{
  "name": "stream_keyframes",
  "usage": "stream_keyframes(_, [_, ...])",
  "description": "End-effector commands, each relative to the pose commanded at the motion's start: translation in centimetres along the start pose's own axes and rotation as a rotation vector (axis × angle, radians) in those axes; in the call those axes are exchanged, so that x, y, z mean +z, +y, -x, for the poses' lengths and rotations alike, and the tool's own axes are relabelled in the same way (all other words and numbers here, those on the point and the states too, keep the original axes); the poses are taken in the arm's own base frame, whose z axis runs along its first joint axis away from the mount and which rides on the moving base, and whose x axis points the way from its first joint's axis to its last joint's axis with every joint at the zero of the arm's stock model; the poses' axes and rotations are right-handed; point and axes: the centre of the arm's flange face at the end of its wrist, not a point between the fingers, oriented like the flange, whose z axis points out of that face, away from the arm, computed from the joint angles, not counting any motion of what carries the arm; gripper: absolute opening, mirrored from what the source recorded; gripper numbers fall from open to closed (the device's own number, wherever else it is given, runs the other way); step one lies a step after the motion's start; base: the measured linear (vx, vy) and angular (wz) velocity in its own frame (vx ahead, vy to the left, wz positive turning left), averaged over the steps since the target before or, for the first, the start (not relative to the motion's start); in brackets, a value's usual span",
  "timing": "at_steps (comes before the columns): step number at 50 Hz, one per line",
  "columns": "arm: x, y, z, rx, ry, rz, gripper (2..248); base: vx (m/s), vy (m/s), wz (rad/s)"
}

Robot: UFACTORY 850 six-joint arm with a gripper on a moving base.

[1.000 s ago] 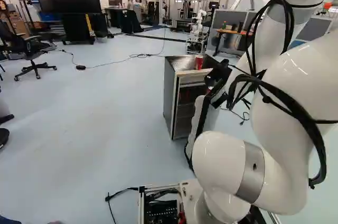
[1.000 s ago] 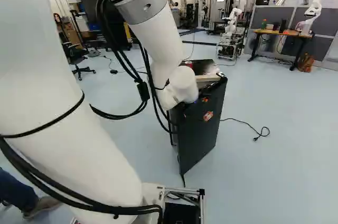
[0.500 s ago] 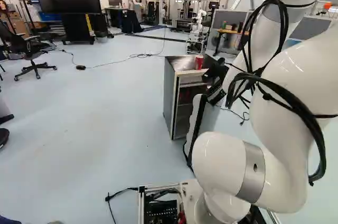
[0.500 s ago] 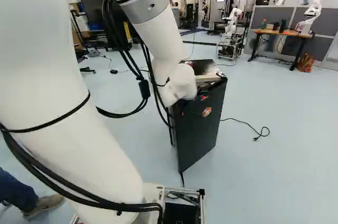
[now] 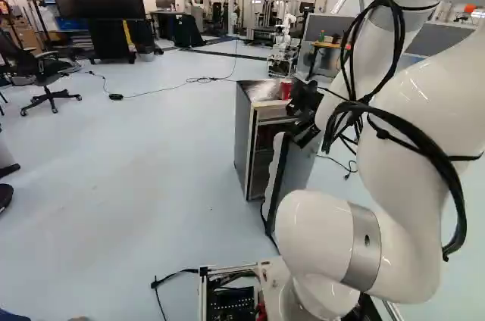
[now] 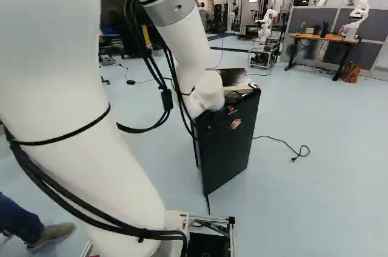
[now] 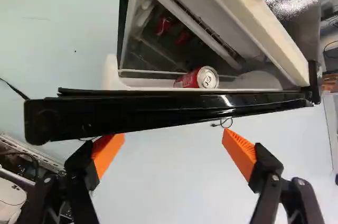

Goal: Grab a drink from the fridge

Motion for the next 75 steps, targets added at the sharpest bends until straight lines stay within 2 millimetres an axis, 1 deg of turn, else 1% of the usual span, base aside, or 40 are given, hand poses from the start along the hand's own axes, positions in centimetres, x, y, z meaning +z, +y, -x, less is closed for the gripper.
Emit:
stream_keyframes(47, [2.3,1.6,-2.9,0.197,-0.012,0.029,247,0.000,0.000,0.000])
stream_keyframes(69, [5.5,1.5,-3.5,0.307,-0.057,0.004,247,0.000,0.000,0.000])
stream_keyframes(75, [6.1,1.6,-3.7,0.336,-0.066,0.002,247,0.000,0.000,0.000])
